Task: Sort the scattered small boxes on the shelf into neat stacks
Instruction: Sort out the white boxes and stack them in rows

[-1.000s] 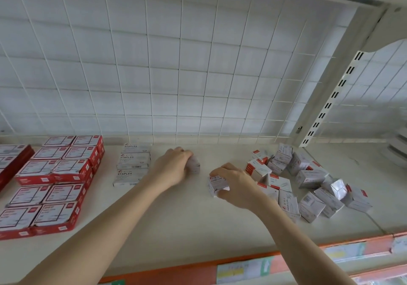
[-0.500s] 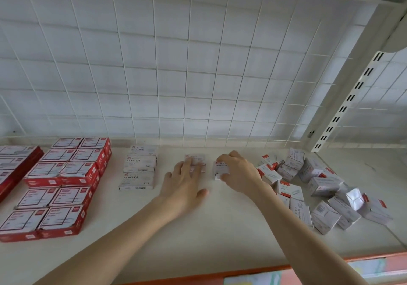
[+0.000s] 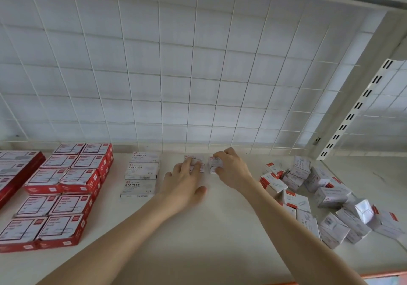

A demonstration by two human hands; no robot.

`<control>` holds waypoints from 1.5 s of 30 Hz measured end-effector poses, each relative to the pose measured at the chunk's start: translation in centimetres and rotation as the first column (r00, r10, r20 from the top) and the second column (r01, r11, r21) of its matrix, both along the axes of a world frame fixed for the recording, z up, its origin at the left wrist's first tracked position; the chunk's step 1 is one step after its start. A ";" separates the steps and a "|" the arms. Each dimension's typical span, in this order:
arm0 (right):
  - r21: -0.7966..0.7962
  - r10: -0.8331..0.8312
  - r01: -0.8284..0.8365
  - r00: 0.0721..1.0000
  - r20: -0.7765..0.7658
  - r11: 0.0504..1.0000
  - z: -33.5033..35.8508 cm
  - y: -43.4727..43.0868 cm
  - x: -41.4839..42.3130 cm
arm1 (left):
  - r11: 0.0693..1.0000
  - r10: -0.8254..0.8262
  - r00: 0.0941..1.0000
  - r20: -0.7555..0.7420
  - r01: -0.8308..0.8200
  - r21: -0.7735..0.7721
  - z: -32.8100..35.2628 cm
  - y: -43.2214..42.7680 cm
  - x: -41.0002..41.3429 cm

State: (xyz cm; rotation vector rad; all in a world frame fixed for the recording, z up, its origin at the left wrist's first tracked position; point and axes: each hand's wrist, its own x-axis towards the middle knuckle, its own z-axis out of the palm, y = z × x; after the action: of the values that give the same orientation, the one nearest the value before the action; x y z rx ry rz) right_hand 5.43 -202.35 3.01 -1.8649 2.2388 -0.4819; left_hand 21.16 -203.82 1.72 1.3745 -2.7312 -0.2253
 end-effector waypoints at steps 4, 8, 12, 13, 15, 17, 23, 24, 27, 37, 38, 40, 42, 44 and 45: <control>-0.004 0.000 0.000 1.000 0.013 1.000 -0.1 -0.3 0.1 | 1.000 -0.011 1.000 -0.011 0.011 0.003 0.0 -0.2 0.0; -0.015 0.001 -0.001 0.999 0.032 1.000 -0.1 -0.6 0.3 | 1.000 -0.009 0.999 -0.034 0.009 0.001 0.1 -0.3 -0.1; -0.028 0.002 -0.001 0.999 0.035 1.000 -0.2 -0.7 0.5 | 1.000 -0.007 0.999 -0.044 0.007 0.006 0.2 -0.3 -0.2; -0.029 0.002 -0.001 0.999 0.036 1.000 -0.2 -0.7 0.6 | 1.000 -0.008 0.999 -0.046 0.008 0.004 0.2 -0.3 -0.2; -0.027 0.000 0.001 0.999 0.040 1.000 -0.2 -0.8 0.6 | 1.000 -0.006 0.999 -0.043 0.006 0.001 0.2 -0.3 -0.3; -0.026 -0.002 0.003 0.999 0.043 1.000 -0.2 -0.8 0.6 | 1.000 -0.003 0.999 -0.038 0.003 0.000 0.3 -0.3 -0.4; -0.018 -0.007 0.008 0.999 0.043 1.000 0.0 -0.9 0.8 | 1.000 -0.006 1.000 -0.028 0.006 0.003 0.2 -0.4 -0.4; -0.015 -0.010 0.011 0.999 0.039 1.000 0.0 -0.9 0.8 | 1.000 -0.008 1.000 -0.027 0.008 0.002 0.2 -0.4 -0.4; -0.013 -0.015 0.016 0.999 0.032 1.000 0.0 -0.9 1.0 | 1.000 -0.011 1.000 -0.015 0.011 0.003 0.3 -0.4 -0.4; -0.009 -0.016 0.015 1.000 -0.020 1.000 0.7 1.1 1.0 | 0.998 -0.032 0.999 0.027 0.033 -0.046 0.5 0.3 0.5; -0.005 -0.018 0.018 0.999 -0.037 1.000 0.8 1.5 1.0 | 0.998 -0.038 0.999 0.031 0.040 -0.057 0.7 0.6 0.6; 0.004 -0.024 0.024 0.997 -0.072 1.000 0.9 2.4 1.0 | 0.996 -0.054 0.998 0.039 0.056 -0.072 0.9 1.2 0.8; 0.023 -0.023 0.025 0.994 -0.103 0.999 1.0 3.4 1.2 | 0.995 -0.071 0.997 0.044 0.074 -0.064 1.2 1.9 0.9; 0.039 -0.027 0.032 0.991 -0.129 0.999 1.1 4.6 1.5 | 0.994 -0.089 0.995 0.049 0.092 -0.054 1.2 2.6 1.0; 0.044 -0.031 0.038 0.989 -0.142 0.998 1.1 5.1 1.7 | 0.994 -0.098 0.994 0.049 0.100 -0.052 1.2 2.9 1.0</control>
State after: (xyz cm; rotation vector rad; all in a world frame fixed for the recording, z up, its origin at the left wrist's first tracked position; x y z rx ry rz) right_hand 7.09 -197.21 4.09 -1.8951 2.3538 -0.3087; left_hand 22.14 -200.88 2.89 1.2480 -2.8240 -0.1256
